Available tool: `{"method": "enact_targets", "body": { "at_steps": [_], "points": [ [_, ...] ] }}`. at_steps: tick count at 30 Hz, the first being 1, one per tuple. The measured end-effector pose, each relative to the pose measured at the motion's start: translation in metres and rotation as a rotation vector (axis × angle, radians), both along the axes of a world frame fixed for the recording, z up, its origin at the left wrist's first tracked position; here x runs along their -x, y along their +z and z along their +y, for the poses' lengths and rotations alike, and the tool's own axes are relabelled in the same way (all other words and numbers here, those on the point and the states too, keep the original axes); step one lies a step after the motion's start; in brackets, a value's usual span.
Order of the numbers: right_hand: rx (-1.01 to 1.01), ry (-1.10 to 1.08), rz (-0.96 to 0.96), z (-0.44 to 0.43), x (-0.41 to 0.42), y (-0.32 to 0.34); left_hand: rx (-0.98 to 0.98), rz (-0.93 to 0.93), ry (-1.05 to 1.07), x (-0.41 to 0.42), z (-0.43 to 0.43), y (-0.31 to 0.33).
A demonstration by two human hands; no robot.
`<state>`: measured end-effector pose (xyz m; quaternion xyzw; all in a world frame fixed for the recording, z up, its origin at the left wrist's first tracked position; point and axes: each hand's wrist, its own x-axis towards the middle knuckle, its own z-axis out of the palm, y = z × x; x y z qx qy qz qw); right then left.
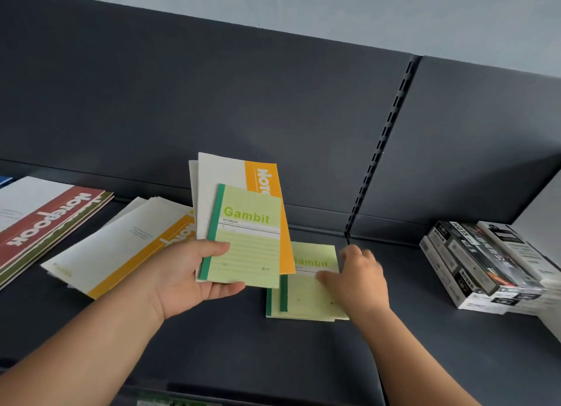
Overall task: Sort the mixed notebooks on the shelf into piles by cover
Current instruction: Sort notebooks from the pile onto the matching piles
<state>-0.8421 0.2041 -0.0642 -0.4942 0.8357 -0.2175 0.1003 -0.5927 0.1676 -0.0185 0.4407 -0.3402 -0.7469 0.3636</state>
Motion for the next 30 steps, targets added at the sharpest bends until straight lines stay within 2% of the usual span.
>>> {"method": "enact_targets", "body": {
  "at_steps": [1, 3, 5, 6, 8, 14, 17, 18, 22, 24, 25, 26, 27, 28, 29, 30],
  "points": [
    [0.073, 0.017, -0.021, -0.001, -0.002, 0.004, 0.004, -0.001, -0.014, 0.002, 0.001, 0.0],
    [0.229, 0.043, -0.317, -0.004, -0.009, 0.018, 0.01, -0.006, -0.048, 0.008, 0.003, 0.0],
    [0.216, 0.106, -0.697, -0.005, -0.022, 0.031, 0.015, -0.018, -0.074, 0.016, 0.006, -0.002],
    [0.169, 0.144, -0.786, -0.006, -0.028, 0.035, 0.016, -0.02, -0.087, 0.02, 0.007, -0.002],
    [0.119, 0.176, -0.866, -0.008, -0.036, 0.035, 0.0, -0.006, -0.111, 0.026, 0.011, -0.002],
    [0.18, 0.068, -0.928, -0.011, -0.021, 0.018, -0.049, 0.042, -0.111, 0.023, 0.006, -0.003],
    [0.196, -0.005, -0.8, -0.01, -0.009, 0.012, 0.01, 0.007, -0.063, 0.015, 0.001, 0.001],
    [0.162, -0.021, -0.693, -0.008, -0.007, 0.011, 0.029, -0.009, -0.038, 0.011, -0.001, 0.003],
    [-0.125, 0.004, -0.023, -0.001, -0.004, 0.011, 0.066, 0.01, 0.051, -0.003, -0.009, 0.01],
    [-0.168, 0.041, 0.167, -0.001, -0.008, 0.011, 0.075, 0.034, 0.057, -0.006, -0.009, 0.01],
    [-0.119, 0.066, 0.183, -0.001, -0.011, 0.013, 0.089, 0.03, 0.043, -0.007, -0.008, 0.01],
    [-0.032, 0.093, 0.11, -0.002, -0.015, 0.018, 0.105, 0.018, 0.025, -0.007, -0.006, 0.01],
    [0.082, 0.109, -0.082, -0.003, -0.019, 0.026, 0.119, 0.002, 0.005, -0.007, -0.004, 0.01],
    [0.174, 0.105, -0.387, -0.004, -0.026, 0.036, 0.128, -0.012, -0.013, -0.006, -0.001, 0.01],
    [0.199, 0.115, -0.724, -0.005, -0.035, 0.046, 0.13, -0.023, -0.024, -0.007, 0.001, 0.01],
    [0.166, 0.125, -0.979, -0.007, -0.044, 0.053, 0.127, -0.035, -0.026, -0.008, 0.004, 0.01]
  ]
}}
